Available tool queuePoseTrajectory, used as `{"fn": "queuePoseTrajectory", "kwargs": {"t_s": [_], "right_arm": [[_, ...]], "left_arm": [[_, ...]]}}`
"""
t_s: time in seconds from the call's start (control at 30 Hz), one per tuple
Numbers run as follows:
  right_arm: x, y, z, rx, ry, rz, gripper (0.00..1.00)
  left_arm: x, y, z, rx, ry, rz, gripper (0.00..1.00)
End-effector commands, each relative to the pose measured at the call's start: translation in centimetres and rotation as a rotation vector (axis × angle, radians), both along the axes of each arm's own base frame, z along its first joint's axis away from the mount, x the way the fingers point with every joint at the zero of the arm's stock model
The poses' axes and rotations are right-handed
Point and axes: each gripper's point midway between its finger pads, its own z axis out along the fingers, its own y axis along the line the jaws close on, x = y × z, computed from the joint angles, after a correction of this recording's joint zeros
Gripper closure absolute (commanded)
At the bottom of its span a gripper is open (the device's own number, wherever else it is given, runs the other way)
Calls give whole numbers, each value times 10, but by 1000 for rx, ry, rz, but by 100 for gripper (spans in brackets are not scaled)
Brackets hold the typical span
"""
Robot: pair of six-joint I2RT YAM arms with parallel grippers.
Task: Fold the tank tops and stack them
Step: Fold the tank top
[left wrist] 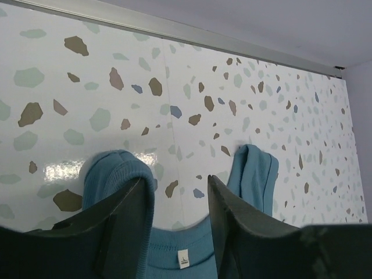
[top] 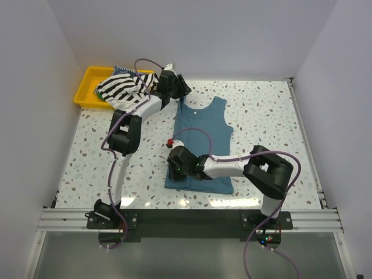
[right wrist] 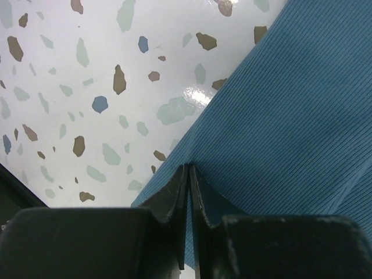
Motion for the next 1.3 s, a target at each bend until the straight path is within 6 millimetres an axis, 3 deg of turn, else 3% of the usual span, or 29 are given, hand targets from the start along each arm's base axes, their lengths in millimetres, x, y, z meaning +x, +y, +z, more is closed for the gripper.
{"fn": "queuePoseTrajectory", "kwargs": {"t_s": [0.0,0.07,0.1,0.17,0.27,0.3,0.4,0.43,0.47,0.5,0.6,0.73,0.77,0.83,0.9,1.07,1.2,1.27], "right_arm": [[-15,-17,-35,-100,95,-14,90],[-8,-6,-26,-60,80,-28,87],[-5,-3,-22,-45,77,-40,82],[4,6,-7,-6,54,-60,75],[19,8,30,61,-3,-101,58],[25,7,52,97,-30,-114,55],[45,-11,81,122,-72,-185,51],[54,-21,99,144,-89,-221,49],[59,-27,106,151,-98,-244,47],[61,-32,112,165,-99,-243,46],[79,-47,130,169,-141,-295,44],[115,-69,123,130,-108,-351,44],[123,-71,113,108,-95,-356,45],[140,-74,110,80,-103,-353,45],[147,-70,92,33,-75,-326,47],[136,-79,52,-27,-15,-330,48],[113,-99,23,-91,30,-342,48],[105,-104,19,-107,31,-346,48]], "left_arm": [[11,-9,52,-70,-126,-50,49],[12,-2,69,-85,-150,-57,41],[11,1,90,-99,-181,-61,36],[12,13,108,-117,-201,-57,32],[3,33,154,-153,-249,-46,27],[0,38,162,-162,-254,-38,26],[-11,60,176,-162,-247,19,26],[-15,64,178,-163,-241,30,26],[-21,69,166,-157,-213,43,26],[-28,74,180,-158,-233,57,26],[-47,82,167,-135,-167,83,31],[-87,85,138,-121,-97,75,36],[-95,86,125,-102,-81,72,36],[-95,92,110,-66,-55,79,37],[-85,94,98,-55,-32,77,39],[-49,97,74,4,25,122,39],[-16,114,72,44,-3,201,42],[0,121,68,53,6,226,46]]}}
